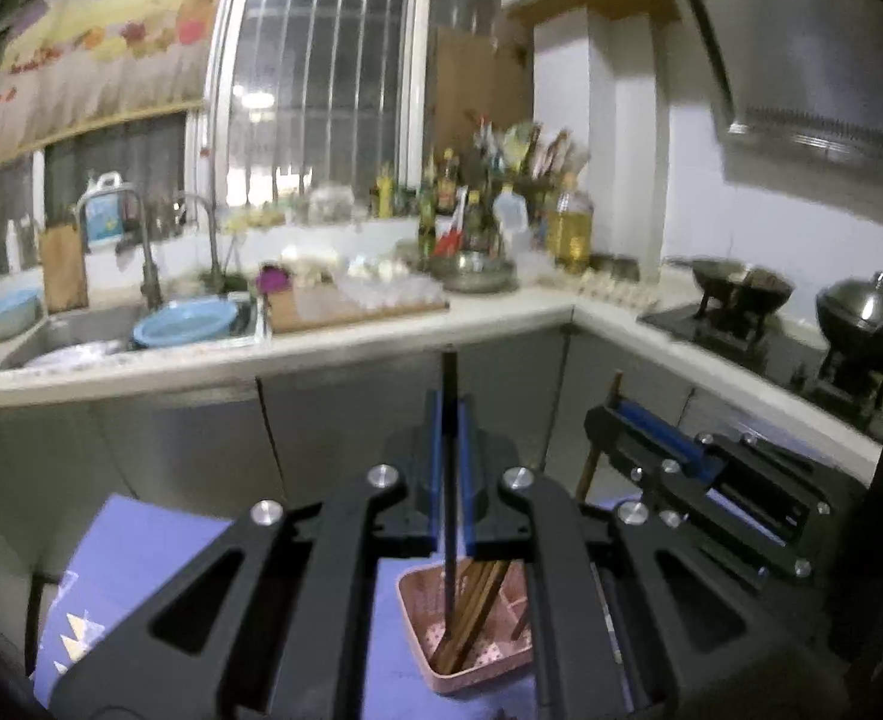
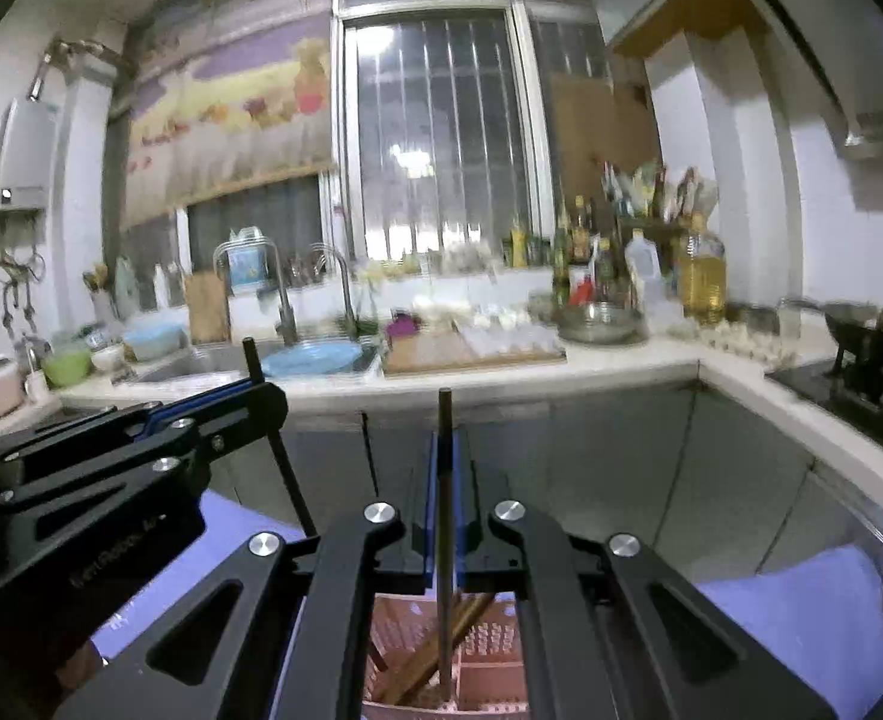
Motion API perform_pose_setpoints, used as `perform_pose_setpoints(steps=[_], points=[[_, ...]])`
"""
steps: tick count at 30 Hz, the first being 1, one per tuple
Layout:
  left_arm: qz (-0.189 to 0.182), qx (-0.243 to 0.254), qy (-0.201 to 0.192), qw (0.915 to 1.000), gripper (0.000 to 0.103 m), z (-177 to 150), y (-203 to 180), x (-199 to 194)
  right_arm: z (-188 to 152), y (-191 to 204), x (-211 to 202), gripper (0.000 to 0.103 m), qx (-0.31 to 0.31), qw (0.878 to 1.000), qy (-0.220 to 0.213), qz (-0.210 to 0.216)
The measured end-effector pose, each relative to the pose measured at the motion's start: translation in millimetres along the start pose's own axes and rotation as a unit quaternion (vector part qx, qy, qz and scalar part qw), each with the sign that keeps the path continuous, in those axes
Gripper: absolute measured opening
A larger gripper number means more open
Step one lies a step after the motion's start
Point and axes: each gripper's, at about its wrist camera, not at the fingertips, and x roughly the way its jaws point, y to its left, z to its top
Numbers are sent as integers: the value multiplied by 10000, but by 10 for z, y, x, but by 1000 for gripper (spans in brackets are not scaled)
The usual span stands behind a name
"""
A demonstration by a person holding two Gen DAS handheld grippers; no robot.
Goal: Organize utensils
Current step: 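Drop the chopsticks into the basket by opening both tools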
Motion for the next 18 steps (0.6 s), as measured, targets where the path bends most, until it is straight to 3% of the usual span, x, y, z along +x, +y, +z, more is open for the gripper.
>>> perform_pose_setpoints(steps=[4, 7, 8, 9, 13, 18], points=[[86, 3, 408, 9991, 5, -243, -36, 319, -283, -46, 287, 5, 115, 9985, 542, -11], [179, -154, 739, 9970, 27, -381, 6, 406, -421, -73, 361, 7, 221, 9957, 898, 47], [224, -201, 723, 9969, 39, -398, 33, 393, -424, -94, 323, 9, 265, 9959, 865, 24], [257, -271, 634, 9973, 42, -399, 68, 340, -421, -92, 250, 12, 298, 9964, 792, 44], [338, -302, 431, 9980, 44, -383, 134, 55, -345, -166, -89, 49, 653, 9970, 363, 196], [613, -233, 345, 9972, 44, -577, 150, -325, -449, -231, -702, 59, 1072, 9935, -138, 371]])
